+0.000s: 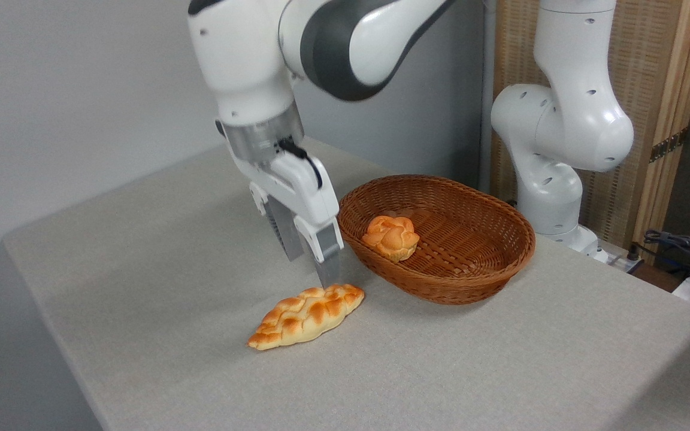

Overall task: Put bread into the basket
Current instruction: 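Lower the gripper down onto the braided bread loaf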

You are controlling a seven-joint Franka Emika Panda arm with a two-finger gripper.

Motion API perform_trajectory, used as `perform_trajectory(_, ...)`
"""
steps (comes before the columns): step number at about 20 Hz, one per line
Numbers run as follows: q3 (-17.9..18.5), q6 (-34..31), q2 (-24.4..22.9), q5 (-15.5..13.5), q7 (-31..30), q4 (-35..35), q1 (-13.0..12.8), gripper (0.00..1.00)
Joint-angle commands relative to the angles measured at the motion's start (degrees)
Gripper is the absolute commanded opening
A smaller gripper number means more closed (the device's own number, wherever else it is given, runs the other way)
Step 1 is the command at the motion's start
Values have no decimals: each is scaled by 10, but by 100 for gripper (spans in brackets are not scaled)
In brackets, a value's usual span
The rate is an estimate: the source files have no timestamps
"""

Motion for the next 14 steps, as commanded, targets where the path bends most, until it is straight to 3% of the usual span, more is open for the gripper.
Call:
perform_trajectory(1,1,31,32,0,10,-3,2,100)
perform_trajectory(14,1,73,80,8,13,-3,2,99)
